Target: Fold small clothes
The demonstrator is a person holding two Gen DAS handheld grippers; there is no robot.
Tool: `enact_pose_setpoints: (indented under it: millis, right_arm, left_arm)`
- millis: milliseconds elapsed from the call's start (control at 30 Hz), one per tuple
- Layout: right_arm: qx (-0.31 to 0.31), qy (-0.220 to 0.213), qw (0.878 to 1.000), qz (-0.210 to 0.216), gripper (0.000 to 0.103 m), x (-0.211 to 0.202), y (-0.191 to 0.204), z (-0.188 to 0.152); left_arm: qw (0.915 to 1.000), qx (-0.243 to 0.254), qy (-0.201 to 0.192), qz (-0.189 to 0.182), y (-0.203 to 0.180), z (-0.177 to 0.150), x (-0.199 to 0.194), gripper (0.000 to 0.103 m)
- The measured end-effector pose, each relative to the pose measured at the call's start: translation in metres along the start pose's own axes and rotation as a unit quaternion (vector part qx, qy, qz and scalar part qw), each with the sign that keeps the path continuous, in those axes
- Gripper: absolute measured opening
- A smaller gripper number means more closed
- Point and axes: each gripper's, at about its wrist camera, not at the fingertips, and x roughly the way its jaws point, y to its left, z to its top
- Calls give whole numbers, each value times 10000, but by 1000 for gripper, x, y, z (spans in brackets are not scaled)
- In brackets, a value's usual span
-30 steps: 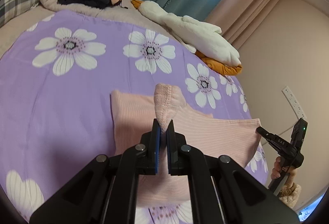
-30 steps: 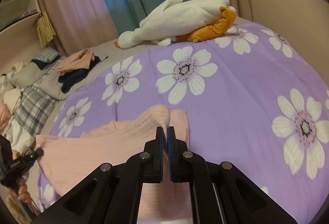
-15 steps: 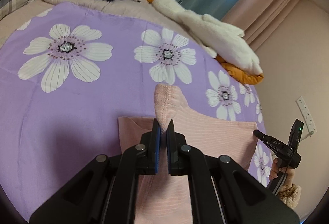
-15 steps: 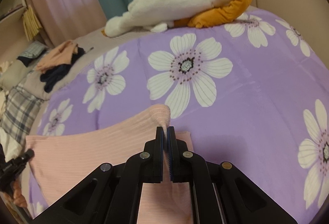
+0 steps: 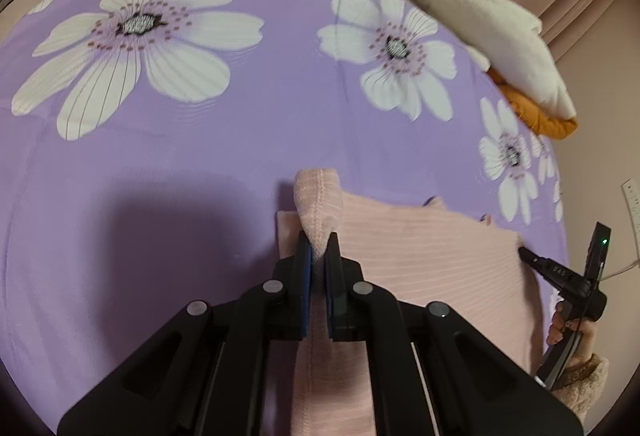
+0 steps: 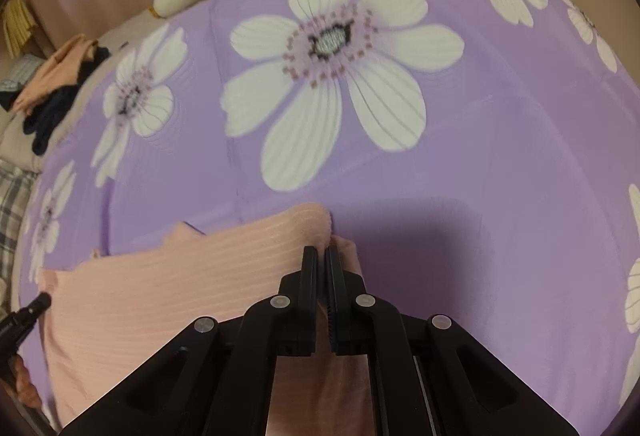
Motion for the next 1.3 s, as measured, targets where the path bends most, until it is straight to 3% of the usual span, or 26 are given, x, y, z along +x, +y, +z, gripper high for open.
enact_pose_setpoints:
  millis: [400, 433, 467, 500, 533, 567, 600, 633, 667, 700, 900, 1033, 1167, 1300]
  right_arm:
    - [-133, -158, 9993, -321, 6, 1, 6, -5]
    - [-162, -161, 9991, -356, 6, 0, 7, -5]
    - [-198, -145, 9989, -406, 9, -4, 9, -6]
    - [-223, -142, 9987, -431, 12, -8, 10, -7]
    - [-233, -151, 9986, -446, 28, -12, 11, -8]
    - [-214, -204, 9985, -459, 51, -18, 12, -9]
    - [-158, -321, 9984, -439, 62, -26, 11, -11]
    - [-87, -474, 9982, -353, 72, -38, 9, -15]
    - [-52, -529, 9982, -290, 74, -44, 9, -17]
    - [1, -544, 9983, -219, 74, -53, 6, -21]
    - [796, -404, 9951, 416, 79, -82, -31, -60]
    - [1620, -148, 9831, 835, 79, -83, -62, -99]
    - [1697, -47, 9796, 1079, 79, -80, -68, -128]
    - [1723, -96, 9734, 1510, 79, -79, -62, -134]
  left_arm:
    - [9999, -78, -59, 142, 4, -7, 6, 11]
    - [9998, -101, -71, 180, 4, -8, 3, 21]
    - [9996, -122, -99, 232, 3, -9, -1, 38]
    - [9994, -135, -146, 270, 2, -11, -7, 45]
    - [9994, -132, -196, 255, 1, -12, -11, 53]
    - [9994, -136, -255, 187, 0, -14, -18, 55]
    - [9994, -152, -283, 98, 0, -15, -25, 57]
    - [9994, -174, -283, 36, -1, -17, -30, 65]
    - [9994, -203, -272, -39, -1, -20, -36, 75]
    - [9993, -216, -270, -120, -1, -24, -42, 78]
    - [9988, -322, 43, -355, 3, -51, -53, 80]
    - [9968, -444, 401, -539, 8, -71, -46, 80]
    - [9964, -344, 474, -605, 2, -81, -41, 79]
    - [9891, -528, 744, -1155, -1, -80, -27, 78]
